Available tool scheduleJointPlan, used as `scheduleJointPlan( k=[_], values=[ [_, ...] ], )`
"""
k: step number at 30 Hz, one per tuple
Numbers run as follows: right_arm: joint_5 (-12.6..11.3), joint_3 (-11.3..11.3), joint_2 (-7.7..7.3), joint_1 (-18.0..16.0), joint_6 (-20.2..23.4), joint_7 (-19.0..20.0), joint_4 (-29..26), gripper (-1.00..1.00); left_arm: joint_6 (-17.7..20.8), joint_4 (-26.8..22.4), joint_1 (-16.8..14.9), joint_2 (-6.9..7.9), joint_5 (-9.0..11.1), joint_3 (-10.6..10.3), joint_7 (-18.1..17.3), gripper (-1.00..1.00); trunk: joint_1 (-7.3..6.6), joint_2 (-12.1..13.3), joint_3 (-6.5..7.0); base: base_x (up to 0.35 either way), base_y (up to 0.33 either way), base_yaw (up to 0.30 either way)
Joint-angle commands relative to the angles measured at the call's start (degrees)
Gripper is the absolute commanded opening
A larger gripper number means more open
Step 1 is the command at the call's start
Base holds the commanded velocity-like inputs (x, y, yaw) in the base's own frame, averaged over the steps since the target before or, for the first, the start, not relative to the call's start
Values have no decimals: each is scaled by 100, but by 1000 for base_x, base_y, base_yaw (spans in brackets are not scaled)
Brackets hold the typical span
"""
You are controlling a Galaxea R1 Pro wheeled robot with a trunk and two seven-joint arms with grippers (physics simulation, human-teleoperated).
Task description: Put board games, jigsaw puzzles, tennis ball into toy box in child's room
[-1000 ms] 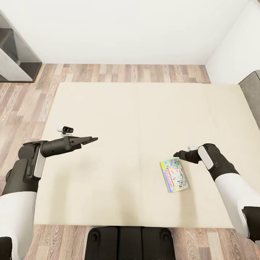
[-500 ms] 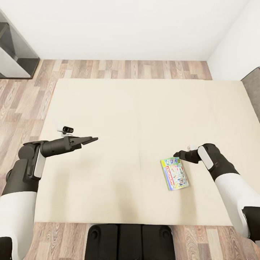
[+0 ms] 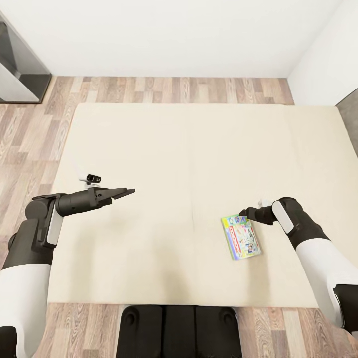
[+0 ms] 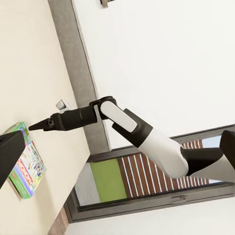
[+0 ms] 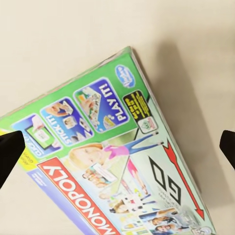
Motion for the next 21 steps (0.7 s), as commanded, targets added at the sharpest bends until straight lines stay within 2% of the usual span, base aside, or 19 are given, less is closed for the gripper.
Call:
scheduleJointPlan(
  k=[1,21],
  values=[
    [1,26,-7,-4,18,6,-4,100,61,-1,-2,1,-2,-1,-22,100,3,-9,-16,0,0,0],
    [1,42,-4,1,18,9,-4,100,61,-1,-2,1,-2,-1,-22,100,3,-9,-205,0,0,0]
  ],
)
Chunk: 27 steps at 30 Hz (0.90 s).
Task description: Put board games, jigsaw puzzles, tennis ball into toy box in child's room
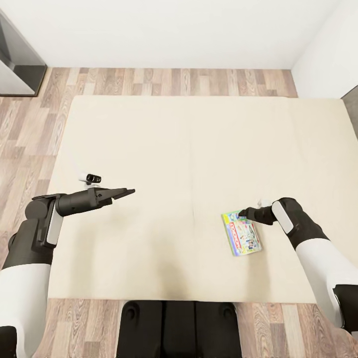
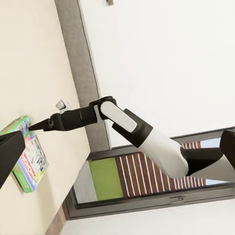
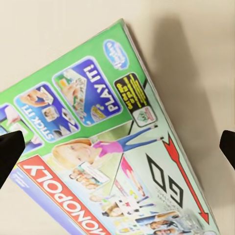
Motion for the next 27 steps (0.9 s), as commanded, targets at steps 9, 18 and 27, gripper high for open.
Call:
scheduleJointPlan(
  k=[9,18,27],
  values=[
    [2,24,-2,-2,17,4,-4,100,61,-1,-2,5,-2,-1,-20,100,3,-9,-91,0,0,0],
    [2,24,-1,-2,13,4,-4,100,61,-1,-2,8,-2,2,-22,100,3,-9,-177,0,0,0],
    [2,113,31,-2,10,3,-5,100,61,-1,-2,3,-2,0,-22,100,3,-9,-232,0,0,0]
  ],
)
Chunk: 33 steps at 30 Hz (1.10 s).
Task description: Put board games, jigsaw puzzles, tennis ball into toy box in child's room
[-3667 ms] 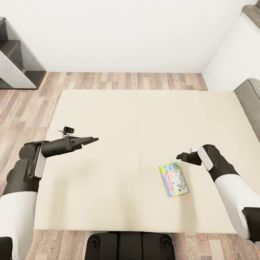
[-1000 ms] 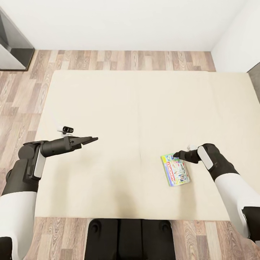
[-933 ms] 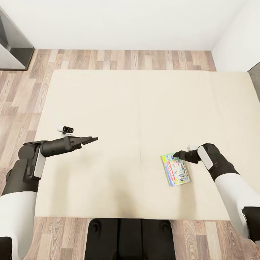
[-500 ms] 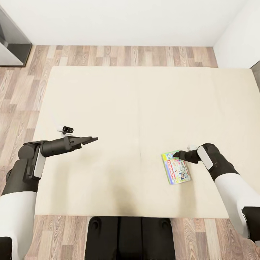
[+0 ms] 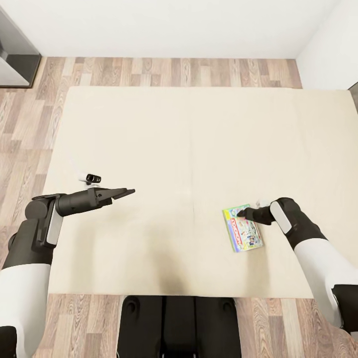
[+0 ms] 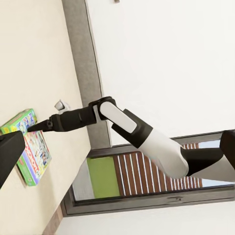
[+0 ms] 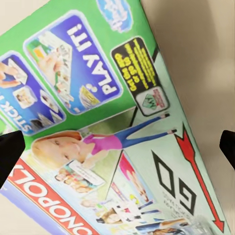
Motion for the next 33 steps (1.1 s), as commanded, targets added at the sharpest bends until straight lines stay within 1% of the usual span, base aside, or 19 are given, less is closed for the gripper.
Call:
scheduleJointPlan(
  k=[1,6,9,10,11,14,15,17,21,23,33],
  values=[
    [3,57,-10,-2,18,6,-6,100,61,-1,-2,0,-3,-1,-22,100,3,-9,-8,0,0,0],
    [3,192,-12,-2,17,6,-5,100,61,-1,-2,-2,-3,-1,-22,100,3,-9,-12,0,0,0],
    [3,235,-13,-2,16,6,-5,100,61,-1,-2,-2,-3,-1,-22,100,3,-9,-13,0,0,0],
    [-23,268,-46,31,-17,39,29,100,70,-1,-2,10,-12,1,-13,100,3,-9,-13,0,0,0],
    [-74,296,-78,50,-52,75,58,100,70,-1,-2,10,-12,1,-13,100,3,-9,-13,0,0,0],
    [-352,385,-174,50,-154,186,144,100,70,-1,-2,10,-12,1,-13,100,3,-9,-13,0,0,0],
    [-431,417,-188,50,-188,225,175,100,70,-1,-2,10,-12,1,-13,100,3,-9,-13,0,0,0],
    [-501,470,-188,50,-205,285,229,100,70,-1,-2,10,-12,1,-13,100,3,-9,-13,0,0,0],
    [-489,579,-188,50,-205,389,251,100,70,-1,-2,10,-12,1,-13,100,3,-9,-13,0,0,0],
    [-438,635,-188,50,-205,437,241,100,70,-1,-2,10,-12,1,-13,100,3,-9,-13,0,0,0],
    [-421,914,-188,50,-205,688,299,100,70,-1,-2,10,-12,1,-13,100,3,-9,-13,0,0,0]
  ],
)
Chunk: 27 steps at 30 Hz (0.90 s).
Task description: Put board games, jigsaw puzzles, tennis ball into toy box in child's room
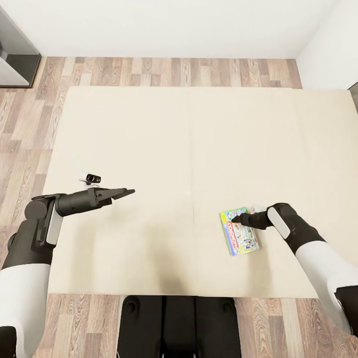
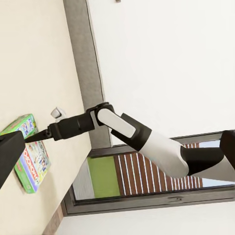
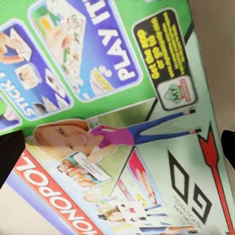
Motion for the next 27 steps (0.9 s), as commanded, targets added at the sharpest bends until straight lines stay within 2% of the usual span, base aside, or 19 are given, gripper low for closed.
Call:
scheduleJointPlan(
  k=[1,4,15,22,27],
  values=[
    [93,52,-2,4,11,93,33,100,60,1,-3,0,-4,-2,-22,100,6,-5,-7,0,0,0],
    [54,134,-2,4,11,174,74,100,60,1,-3,0,-4,-2,-22,100,6,-5,-7,0,0,0],
    [-316,433,-2,4,11,521,353,100,60,1,-3,0,-4,-2,-22,100,6,-5,-7,0,0,0],
    [-134,468,-2,4,10,746,353,100,60,1,-3,-1,-4,-2,-22,100,6,-5,-7,0,0,0],
    [13,306,161,-34,152,583,190,100,52,16,4,7,-12,13,-15,100,6,-5,-7,0,0,0]
  ],
)
